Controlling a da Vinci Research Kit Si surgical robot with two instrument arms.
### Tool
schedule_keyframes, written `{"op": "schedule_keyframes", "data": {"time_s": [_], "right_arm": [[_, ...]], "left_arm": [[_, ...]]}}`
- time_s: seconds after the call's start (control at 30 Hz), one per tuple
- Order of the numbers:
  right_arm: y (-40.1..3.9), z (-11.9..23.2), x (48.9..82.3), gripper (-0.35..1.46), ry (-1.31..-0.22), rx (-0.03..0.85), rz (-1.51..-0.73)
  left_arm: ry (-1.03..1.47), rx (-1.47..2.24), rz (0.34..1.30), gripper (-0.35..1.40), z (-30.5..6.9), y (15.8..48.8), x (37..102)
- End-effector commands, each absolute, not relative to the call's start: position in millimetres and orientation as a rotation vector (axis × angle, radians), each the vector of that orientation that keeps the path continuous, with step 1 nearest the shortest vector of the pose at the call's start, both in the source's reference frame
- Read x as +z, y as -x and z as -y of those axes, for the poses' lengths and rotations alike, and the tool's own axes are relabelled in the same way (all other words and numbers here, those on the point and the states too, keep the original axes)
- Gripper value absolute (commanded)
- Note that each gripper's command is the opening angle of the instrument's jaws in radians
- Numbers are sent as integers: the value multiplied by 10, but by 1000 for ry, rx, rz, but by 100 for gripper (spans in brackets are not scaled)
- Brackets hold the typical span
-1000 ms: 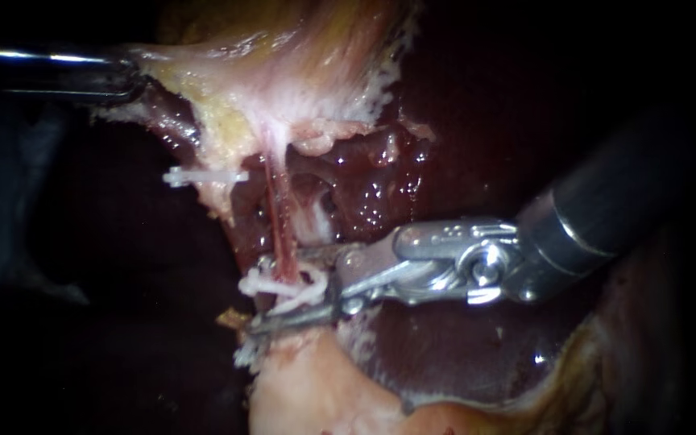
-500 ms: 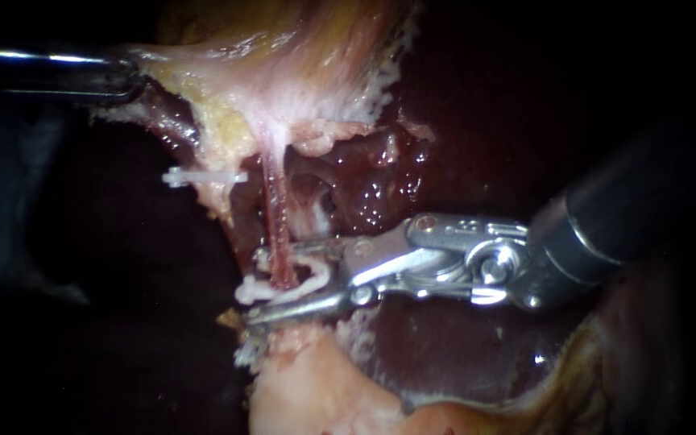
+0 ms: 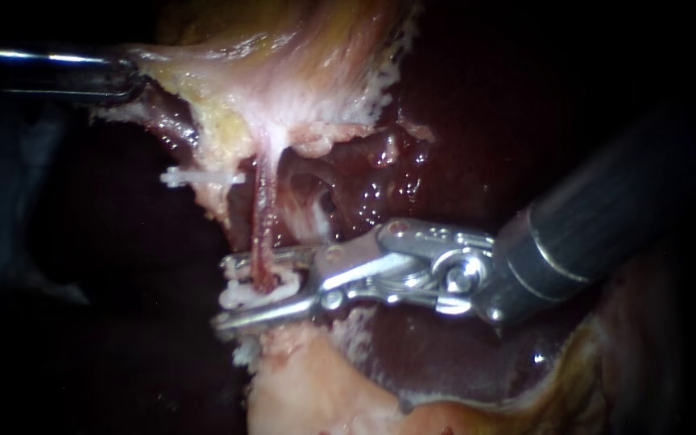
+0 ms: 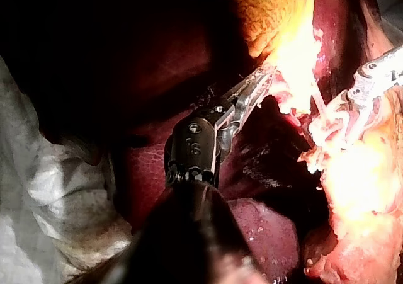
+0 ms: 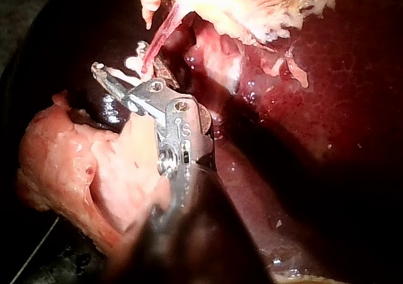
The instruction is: Clipping second clip right tube
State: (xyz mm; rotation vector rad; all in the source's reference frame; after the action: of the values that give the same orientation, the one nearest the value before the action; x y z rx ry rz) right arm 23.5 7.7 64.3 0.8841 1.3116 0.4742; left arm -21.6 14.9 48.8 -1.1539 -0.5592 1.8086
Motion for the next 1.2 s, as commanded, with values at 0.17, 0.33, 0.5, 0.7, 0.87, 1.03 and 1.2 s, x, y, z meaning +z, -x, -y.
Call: {"op": "schedule_keyframes", "data": {"time_s": [0.17,0.33,0.5,0.7,0.87,1.03,1.2], "right_arm": [[-240,-79,644,50,-883,478,-1322],[-245,-79,644,50,-881,480,-1325],[-243,-76,641,50,-901,477,-1324],[-237,-64,623,49,-950,444,-1330],[-237,-55,600,49,-991,418,-1346],[-239,-52,587,48,-1024,396,-1353],[-238,-52,588,44,-1041,384,-1351]], "left_arm": [[1153,1808,559,-35,-150,217,489],[1153,1808,559,-35,-150,217,489],[1153,1808,558,-35,-150,217,489],[1153,1808,559,-35,-149,215,488],[1153,1808,559,-35,-149,215,488],[1153,1809,559,-35,-149,214,488],[1153,1809,559,-35,-149,214,488]]}}
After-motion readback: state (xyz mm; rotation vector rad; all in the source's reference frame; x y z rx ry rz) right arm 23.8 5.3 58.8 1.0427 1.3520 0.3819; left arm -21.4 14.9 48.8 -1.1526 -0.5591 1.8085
